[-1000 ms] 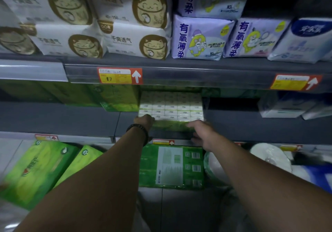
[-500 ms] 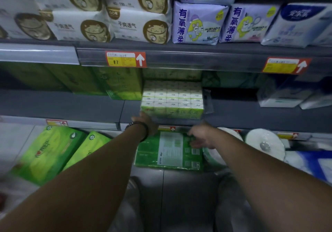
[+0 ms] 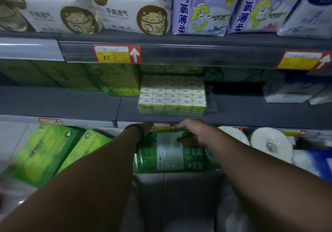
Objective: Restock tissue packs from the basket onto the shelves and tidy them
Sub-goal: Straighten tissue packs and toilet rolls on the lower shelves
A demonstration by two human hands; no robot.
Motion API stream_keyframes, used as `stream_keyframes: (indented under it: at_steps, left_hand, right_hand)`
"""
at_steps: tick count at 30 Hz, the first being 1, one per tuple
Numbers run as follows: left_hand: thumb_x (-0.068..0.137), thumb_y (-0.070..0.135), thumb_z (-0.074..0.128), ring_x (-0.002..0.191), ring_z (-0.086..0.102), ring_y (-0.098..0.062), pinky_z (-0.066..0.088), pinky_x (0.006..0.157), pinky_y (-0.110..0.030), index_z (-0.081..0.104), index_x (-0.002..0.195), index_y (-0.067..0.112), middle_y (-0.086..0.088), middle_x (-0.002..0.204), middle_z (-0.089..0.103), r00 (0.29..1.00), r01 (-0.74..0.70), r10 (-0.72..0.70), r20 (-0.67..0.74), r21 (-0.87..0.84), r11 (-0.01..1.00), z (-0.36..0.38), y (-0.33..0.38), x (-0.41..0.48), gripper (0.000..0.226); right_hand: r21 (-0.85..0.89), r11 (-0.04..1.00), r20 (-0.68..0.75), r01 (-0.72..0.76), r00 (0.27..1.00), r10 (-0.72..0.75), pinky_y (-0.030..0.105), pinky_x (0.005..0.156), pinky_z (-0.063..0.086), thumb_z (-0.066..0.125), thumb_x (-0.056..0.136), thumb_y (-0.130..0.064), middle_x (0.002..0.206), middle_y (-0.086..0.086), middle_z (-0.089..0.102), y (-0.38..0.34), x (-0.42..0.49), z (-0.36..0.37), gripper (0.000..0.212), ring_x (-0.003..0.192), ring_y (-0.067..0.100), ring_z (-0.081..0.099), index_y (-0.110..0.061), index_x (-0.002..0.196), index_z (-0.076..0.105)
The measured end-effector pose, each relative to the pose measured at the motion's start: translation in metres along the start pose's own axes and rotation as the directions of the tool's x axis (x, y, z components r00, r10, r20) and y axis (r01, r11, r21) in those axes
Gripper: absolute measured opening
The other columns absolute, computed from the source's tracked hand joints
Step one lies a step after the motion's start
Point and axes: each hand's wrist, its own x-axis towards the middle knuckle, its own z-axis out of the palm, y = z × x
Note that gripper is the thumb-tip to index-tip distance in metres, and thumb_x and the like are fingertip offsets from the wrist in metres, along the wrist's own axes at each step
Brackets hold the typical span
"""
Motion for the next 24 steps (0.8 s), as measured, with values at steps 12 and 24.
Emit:
stream_keyframes:
  at_steps: [12,24]
  left_hand:
    - [0.102,0.037,0.057,0.111,0.066,-0.045,0.061,0.087,-0.061,0.064,0.113,0.010,-0.019,0.118,0.062,0.987,0.157,-0.153,0.037,-0.122,0.980,-0.047,-0.022,-0.079,0.029]
    - [0.094,0.070,0.055,0.092,0.067,-0.039,0.058,0.085,-0.064,0.066,0.101,0.008,-0.020,0.109,0.066,0.994,0.060,-0.094,-0.058,-0.428,0.902,-0.075,-0.035,-0.138,0.063]
  right_hand:
    - [0.212,0.965,-0.074,0.155,0.987,-0.142,0.024,0.042,0.058,0.079,0.091,-0.032,0.111,0.015,0.064,-0.012,-0.065,-0.023,0.041,0.045,0.015,0.066,-0.013,0.120,0.058]
    - [0.029,0.950,0.037,0.310,0.950,-0.311,0.054,0.080,0.065,0.077,0.077,-0.073,0.137,0.014,0.060,0.019,-0.140,-0.060,0.078,0.095,0.042,0.079,-0.025,0.136,0.060]
